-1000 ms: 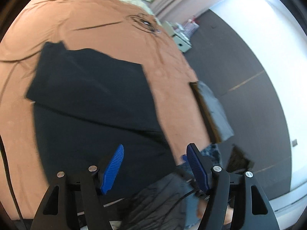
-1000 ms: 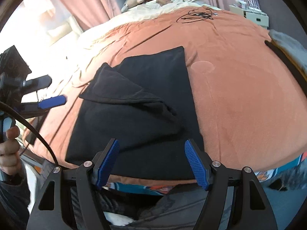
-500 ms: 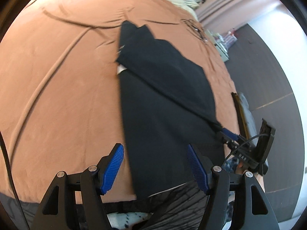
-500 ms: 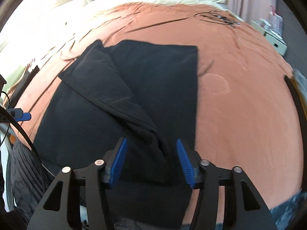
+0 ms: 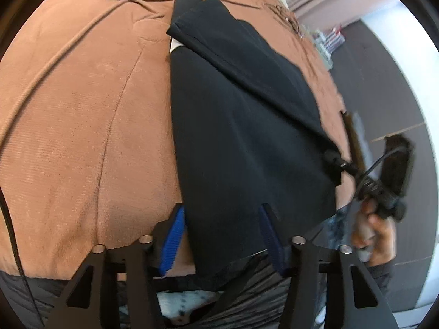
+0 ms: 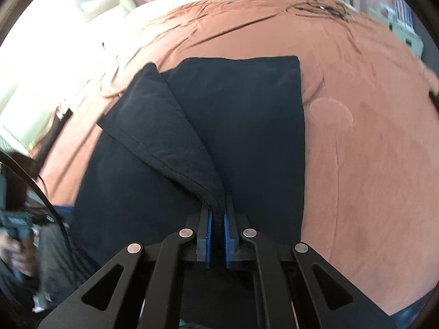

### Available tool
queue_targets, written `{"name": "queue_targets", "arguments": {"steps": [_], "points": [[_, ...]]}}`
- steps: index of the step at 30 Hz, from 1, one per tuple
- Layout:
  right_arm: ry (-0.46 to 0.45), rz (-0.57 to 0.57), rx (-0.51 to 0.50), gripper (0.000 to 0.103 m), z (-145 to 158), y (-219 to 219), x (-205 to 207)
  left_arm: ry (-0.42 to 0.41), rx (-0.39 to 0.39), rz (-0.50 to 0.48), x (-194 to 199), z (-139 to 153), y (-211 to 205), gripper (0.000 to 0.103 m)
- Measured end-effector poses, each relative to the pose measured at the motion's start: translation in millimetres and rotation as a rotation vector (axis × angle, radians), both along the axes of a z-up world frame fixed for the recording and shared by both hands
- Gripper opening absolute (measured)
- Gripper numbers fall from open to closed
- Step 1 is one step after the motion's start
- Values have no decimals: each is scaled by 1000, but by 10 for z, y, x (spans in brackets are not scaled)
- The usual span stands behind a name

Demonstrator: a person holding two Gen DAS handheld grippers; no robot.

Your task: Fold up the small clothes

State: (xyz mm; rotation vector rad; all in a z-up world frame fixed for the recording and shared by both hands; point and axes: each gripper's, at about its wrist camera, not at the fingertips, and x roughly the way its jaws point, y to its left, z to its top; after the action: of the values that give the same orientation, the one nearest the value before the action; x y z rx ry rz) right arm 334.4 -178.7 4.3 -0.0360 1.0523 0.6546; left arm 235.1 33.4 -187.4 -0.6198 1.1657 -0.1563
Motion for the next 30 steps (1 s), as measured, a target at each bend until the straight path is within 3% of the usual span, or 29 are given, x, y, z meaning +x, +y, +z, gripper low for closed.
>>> {"name": "queue_targets", "arguments": {"steps": [2,5,8,22,30], "points": [[16,-12,19,3,11,-50,-19,9,51,-9,-3,-6,-35,29],[35,-28,38,3,41,-124,-51,8,32,5,-1,-36,52,16],[52,-45,60,3,97,-172,-93,-1,21,14,-27,-9,113,9],[53,-94,35,3,142,-427,-306,-27,52,-26,-66,26,102,8],[42,-122,3,2,120,-481,-303,-25,72,-64,66,98,-34,12]]}}
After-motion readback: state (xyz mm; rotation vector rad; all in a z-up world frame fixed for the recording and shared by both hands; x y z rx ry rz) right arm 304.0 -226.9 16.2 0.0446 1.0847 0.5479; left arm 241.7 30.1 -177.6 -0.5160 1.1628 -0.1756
